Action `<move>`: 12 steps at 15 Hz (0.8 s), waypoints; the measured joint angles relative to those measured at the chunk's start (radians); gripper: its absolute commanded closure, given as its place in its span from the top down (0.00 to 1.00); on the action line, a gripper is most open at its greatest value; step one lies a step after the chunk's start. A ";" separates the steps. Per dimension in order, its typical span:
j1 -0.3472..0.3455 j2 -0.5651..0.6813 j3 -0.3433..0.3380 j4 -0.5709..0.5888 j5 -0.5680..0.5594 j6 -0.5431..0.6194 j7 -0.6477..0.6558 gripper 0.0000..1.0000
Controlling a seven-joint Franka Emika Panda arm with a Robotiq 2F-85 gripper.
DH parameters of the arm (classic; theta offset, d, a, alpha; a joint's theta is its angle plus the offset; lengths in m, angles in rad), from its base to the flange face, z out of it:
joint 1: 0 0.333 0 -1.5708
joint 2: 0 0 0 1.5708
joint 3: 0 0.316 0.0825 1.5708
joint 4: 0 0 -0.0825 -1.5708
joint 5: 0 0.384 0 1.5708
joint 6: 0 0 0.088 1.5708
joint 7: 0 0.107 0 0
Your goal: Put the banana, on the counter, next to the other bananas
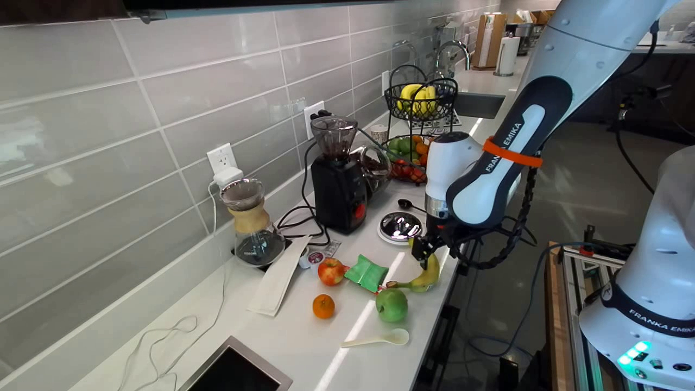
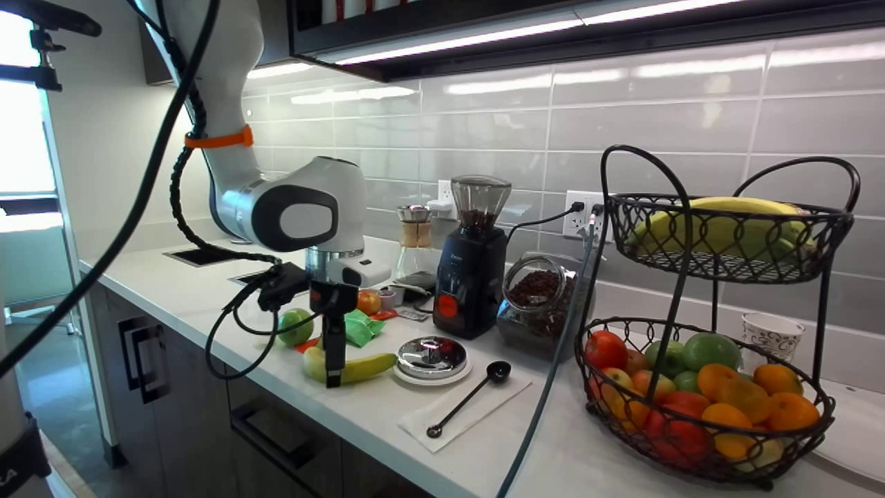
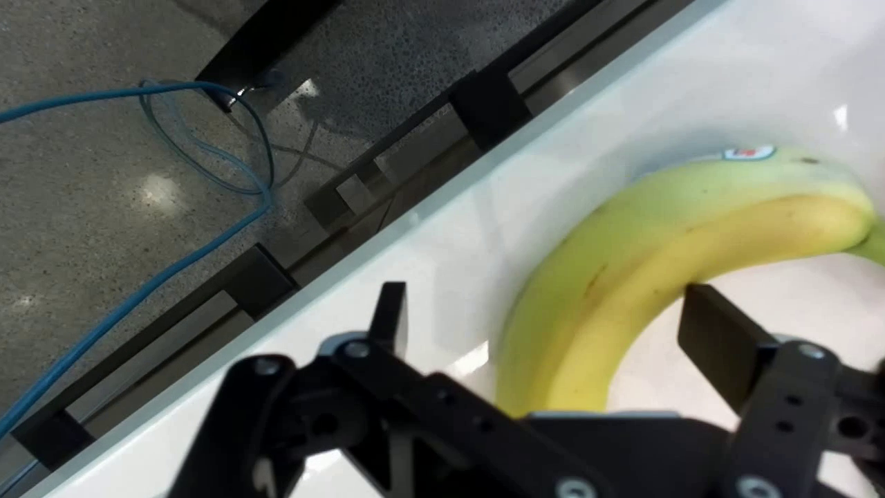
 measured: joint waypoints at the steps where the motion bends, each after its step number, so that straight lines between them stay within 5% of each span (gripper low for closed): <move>1: 0.000 0.012 0.005 0.001 0.018 0.010 -0.011 0.91; 2: 0.001 0.022 0.009 0.002 0.033 0.023 -0.020 0.74; 7: 0.013 0.055 0.026 0.003 0.074 0.109 -0.030 0.37; 8: 0.015 0.060 0.030 0.003 0.083 0.123 -0.030 0.80; 10: 0.013 0.068 0.029 0.003 0.098 0.149 -0.034 0.78; 12: 0.014 0.074 0.032 0.003 0.116 0.165 -0.039 0.92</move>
